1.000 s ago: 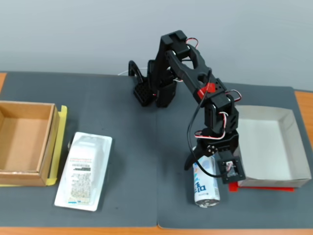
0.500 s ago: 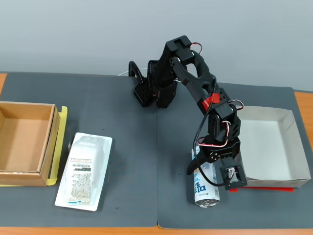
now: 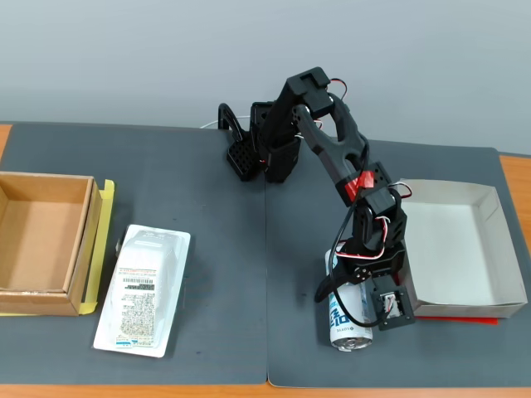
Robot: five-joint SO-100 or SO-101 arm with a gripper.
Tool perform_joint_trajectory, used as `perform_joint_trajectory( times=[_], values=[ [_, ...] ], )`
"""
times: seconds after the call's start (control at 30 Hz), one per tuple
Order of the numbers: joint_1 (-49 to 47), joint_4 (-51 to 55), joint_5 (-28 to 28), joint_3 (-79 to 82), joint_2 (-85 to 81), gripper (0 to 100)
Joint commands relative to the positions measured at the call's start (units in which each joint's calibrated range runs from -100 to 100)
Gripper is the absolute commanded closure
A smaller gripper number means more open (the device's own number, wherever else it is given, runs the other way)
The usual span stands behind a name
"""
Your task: Pick the can and put it in the brown box
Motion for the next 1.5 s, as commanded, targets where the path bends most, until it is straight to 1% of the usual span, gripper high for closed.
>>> perform_joint_trajectory(
  times=[0.0,0.2,0.53,0.6,0.8,0.9,1.13,1.47],
  values=[
    [0.39,-1.33,-0.1,-3.18,0.33,55],
    [1.77,-3.07,-0.1,-3.18,1.86,55],
    [2.91,-3.07,-0.1,-2.55,3.55,56],
    [2.91,-3.07,-0.1,-2.64,3.89,61],
    [2.83,-2.81,-0.05,-2.91,4.31,82],
    [2.83,-2.72,-0.05,-2.91,4.4,88],
    [2.91,-1.77,0.32,-3.0,3.55,89],
    [4.13,8.47,0.47,-10.6,-1.62,89]
  ],
)
